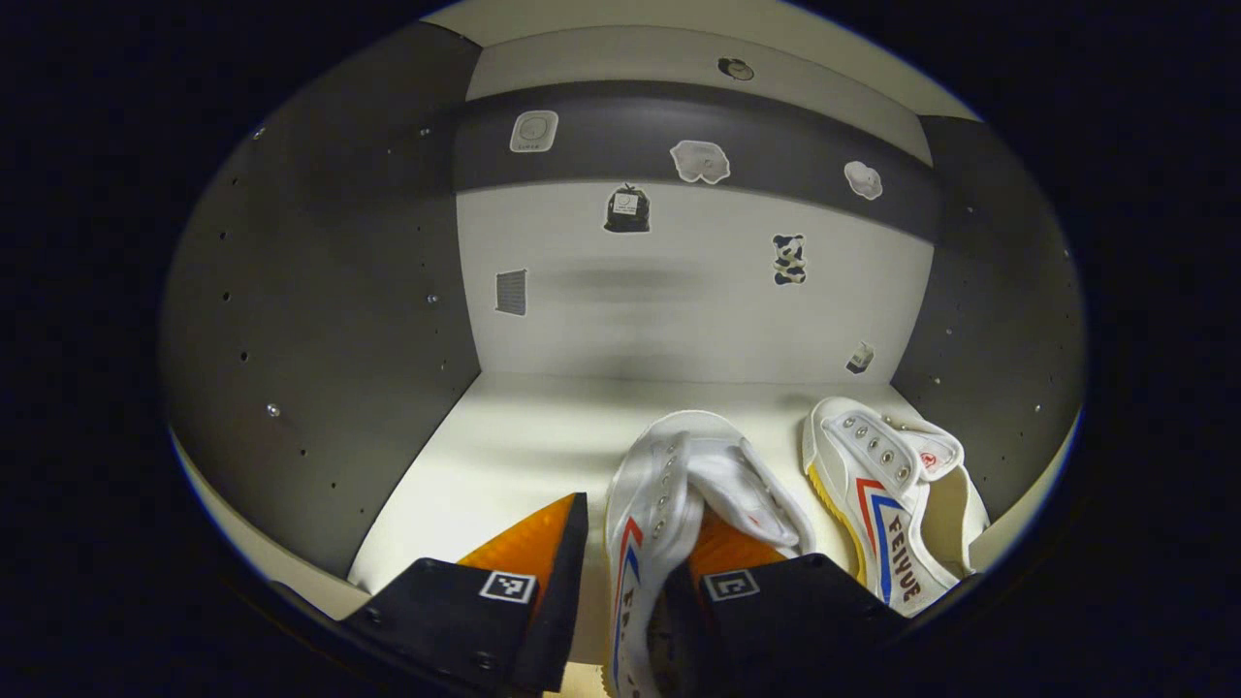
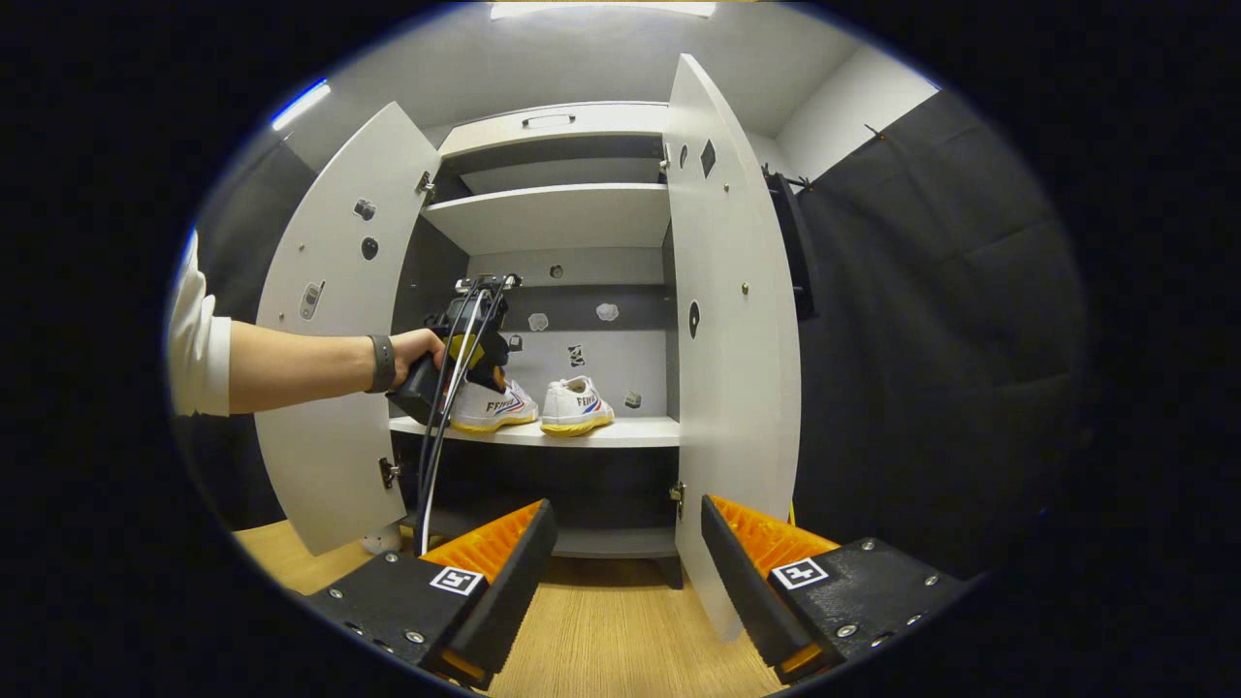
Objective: Grab one shoe with the right hand and put it into the shoe cabinet, grab the other shoe with the left hand and put it into the shoe cabinet; then close the right door with the right hand and the left door with the left hand.
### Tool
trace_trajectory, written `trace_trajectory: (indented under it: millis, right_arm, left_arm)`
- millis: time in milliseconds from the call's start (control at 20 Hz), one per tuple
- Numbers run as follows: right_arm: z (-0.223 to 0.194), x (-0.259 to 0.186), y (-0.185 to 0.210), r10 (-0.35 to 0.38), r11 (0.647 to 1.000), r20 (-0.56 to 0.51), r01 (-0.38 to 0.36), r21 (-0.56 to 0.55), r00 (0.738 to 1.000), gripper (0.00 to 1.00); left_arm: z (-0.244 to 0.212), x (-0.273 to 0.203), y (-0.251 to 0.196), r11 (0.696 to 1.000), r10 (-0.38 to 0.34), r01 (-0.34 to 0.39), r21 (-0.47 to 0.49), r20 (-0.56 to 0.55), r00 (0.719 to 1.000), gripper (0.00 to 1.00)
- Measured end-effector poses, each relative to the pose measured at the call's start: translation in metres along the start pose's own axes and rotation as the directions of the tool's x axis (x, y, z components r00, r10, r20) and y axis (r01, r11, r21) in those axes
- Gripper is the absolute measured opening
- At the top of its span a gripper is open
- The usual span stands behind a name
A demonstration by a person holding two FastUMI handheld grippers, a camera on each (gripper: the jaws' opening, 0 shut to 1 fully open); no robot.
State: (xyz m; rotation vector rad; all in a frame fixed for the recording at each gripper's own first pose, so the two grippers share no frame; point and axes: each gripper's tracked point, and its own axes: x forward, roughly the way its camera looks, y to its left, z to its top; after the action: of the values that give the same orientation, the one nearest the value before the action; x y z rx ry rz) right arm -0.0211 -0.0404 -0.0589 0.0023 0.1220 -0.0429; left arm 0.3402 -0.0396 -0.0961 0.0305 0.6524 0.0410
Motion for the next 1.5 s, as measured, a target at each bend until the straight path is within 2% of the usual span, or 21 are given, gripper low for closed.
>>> trace_trajectory:
  millis: [100,150,250,400,550,750,1000,1100,1200,1300,1350,1500]
  right_arm:
    - [0.0,0.0,0.001,0.004,1.0,-0.001,-0.004,0.011,1.0,0.92]
    - [0.001,0.001,0.003,0.006,1.0,0.0,-0.006,0.021,1.0,0.92]
    - [0.001,0.001,0.005,0.015,0.999,-0.001,-0.015,0.032,1.0,0.93]
    - [0.003,0.003,0.007,0.029,0.999,0.0,-0.029,0.037,1.0,0.92]
    - [0.005,0.005,0.01,0.044,0.999,0.003,-0.044,0.03,0.999,0.93]
    - [0.012,0.009,0.015,0.074,0.997,0.012,-0.075,0.021,0.997,0.92]
    - [0.028,0.014,0.029,0.127,0.992,0.038,-0.127,0.003,0.991,0.92]
    - [0.031,0.014,0.033,0.136,0.991,0.049,-0.136,0.01,0.99,0.92]
    - [0.035,0.012,0.037,0.147,0.988,0.061,-0.149,0.031,0.987,0.92]
    - [0.034,0.009,0.041,0.156,0.986,0.063,-0.159,0.042,0.986,0.92]
    - [0.032,0.009,0.041,0.157,0.986,0.055,-0.16,0.042,0.986,0.93]
    - [0.024,0.003,0.042,0.155,0.986,0.033,-0.156,0.052,0.987,0.93]
  left_arm:
    - [0.001,-0.013,0.007,0.999,0.008,-0.007,-0.041,0.02,1.0,0.65]
    - [-0.001,-0.021,0.012,0.998,0.014,-0.011,-0.069,0.032,0.999,0.81]
    - [-0.004,-0.038,0.017,0.993,0.011,-0.004,-0.12,0.052,0.999,0.95]
    - [-0.006,-0.067,0.014,0.987,-0.027,0.043,-0.152,0.105,0.994,0.95]
    - [0.005,-0.109,0.011,0.989,-0.066,0.094,-0.113,0.225,0.972,0.96]
    - [0.013,-0.177,0.008,0.983,-0.12,0.162,-0.083,0.375,0.919,0.99]
    - [-0.01,-0.256,0.023,0.99,-0.102,0.137,-0.023,0.544,0.833,0.97]
    - [-0.043,-0.278,0.031,0.995,-0.076,0.101,-0.015,0.552,0.831,0.96]
    - [-0.074,-0.294,0.03,0.995,-0.07,0.096,-0.017,0.559,0.826,0.97]
    - [-0.101,-0.303,0.019,0.993,-0.094,0.121,-0.006,0.594,0.799,0.97]
    - [-0.117,-0.307,0.021,0.993,-0.089,0.115,-0.006,0.596,0.798,0.96]
    - [-0.157,-0.315,0.019,0.995,-0.068,0.097,-0.022,0.557,0.828,0.97]
